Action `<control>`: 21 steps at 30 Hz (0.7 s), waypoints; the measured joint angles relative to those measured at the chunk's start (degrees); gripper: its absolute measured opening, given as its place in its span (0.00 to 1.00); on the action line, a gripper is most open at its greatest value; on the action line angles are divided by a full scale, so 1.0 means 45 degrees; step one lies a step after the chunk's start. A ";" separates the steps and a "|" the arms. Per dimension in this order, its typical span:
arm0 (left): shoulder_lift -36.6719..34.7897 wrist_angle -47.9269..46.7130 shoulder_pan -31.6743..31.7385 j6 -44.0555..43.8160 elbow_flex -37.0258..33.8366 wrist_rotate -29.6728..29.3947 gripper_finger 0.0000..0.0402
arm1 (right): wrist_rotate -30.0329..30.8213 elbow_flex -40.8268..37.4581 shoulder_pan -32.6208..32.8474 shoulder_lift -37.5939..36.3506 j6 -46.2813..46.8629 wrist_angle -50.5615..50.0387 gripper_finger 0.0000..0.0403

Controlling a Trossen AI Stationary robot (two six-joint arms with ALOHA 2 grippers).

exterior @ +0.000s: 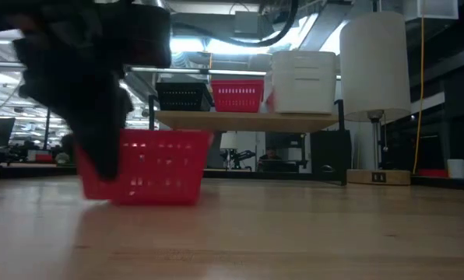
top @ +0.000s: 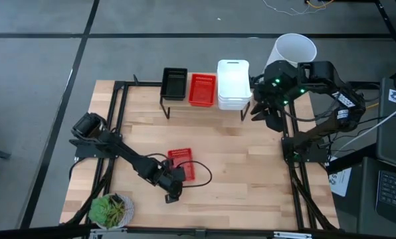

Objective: Stack baskets on shelf by color
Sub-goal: Stack the red bin on top of the red bin on the shelf

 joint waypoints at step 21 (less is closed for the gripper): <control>-0.0854 -0.5312 0.1453 0.6972 0.6532 -0.0624 0.00 | 0.2857 -0.4176 0.2035 -0.2504 0.1299 0.1233 0.30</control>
